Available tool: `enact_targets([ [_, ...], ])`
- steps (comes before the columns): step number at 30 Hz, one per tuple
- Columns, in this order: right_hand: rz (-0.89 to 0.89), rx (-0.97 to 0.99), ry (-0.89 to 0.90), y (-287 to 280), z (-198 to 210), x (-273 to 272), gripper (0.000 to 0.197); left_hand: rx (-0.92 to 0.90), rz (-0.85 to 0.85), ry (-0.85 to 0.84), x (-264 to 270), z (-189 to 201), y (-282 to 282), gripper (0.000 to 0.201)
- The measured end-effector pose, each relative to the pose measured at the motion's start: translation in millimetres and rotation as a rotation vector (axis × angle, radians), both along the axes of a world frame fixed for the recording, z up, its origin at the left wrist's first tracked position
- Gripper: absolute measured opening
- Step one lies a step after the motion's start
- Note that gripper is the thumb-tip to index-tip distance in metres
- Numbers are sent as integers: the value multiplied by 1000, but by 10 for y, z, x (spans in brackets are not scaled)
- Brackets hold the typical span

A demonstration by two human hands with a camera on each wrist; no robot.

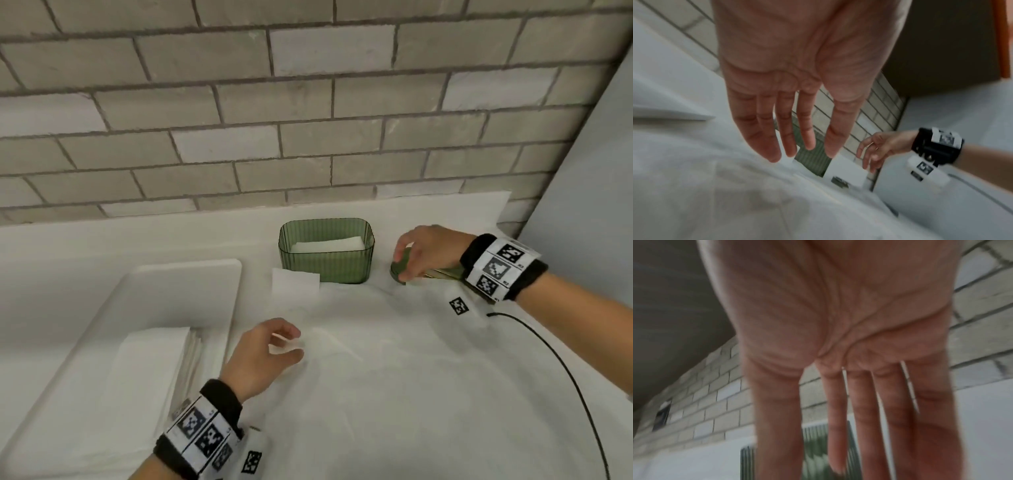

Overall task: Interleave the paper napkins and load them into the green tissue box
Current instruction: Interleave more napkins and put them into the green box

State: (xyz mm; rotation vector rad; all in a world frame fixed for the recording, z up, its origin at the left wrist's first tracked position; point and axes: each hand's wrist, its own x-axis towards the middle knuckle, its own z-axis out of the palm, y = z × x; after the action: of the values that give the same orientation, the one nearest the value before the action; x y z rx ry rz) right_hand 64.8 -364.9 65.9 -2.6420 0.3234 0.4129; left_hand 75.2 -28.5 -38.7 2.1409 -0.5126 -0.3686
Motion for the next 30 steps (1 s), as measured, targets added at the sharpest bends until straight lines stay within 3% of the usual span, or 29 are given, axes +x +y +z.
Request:
enact_targets([
  [2,29,-131,237,-81,-170,-168,47,193,-147,-72,93,8,-181,36],
  [4,-3,-226,327,-159,-355,-298,64,397,-284,-153,169,30,-368,56],
  [7,-148,-290,251,-219,-556,-461,85,600,-392,-161,233,34,-577,72],
  [11,-336,-195,119,-197,-819,-616,105,708,-400,-136,263,-8,-703,77],
  [15,-336,-201,61,-91,-985,-659,106,745,-351,-172,222,-12,-759,75],
  [20,-367,-48,-5,-83,-951,-632,96,722,-311,-177,180,12,-746,73],
  [26,-390,186,-395,-59,-808,-600,79,666,-307,-219,128,46,-723,67],
  [28,-387,294,-506,-6,-681,-603,73,567,-320,-231,93,61,-748,63],
  [30,-388,451,-582,82,-507,-605,70,351,-293,-160,42,88,-796,59],
])
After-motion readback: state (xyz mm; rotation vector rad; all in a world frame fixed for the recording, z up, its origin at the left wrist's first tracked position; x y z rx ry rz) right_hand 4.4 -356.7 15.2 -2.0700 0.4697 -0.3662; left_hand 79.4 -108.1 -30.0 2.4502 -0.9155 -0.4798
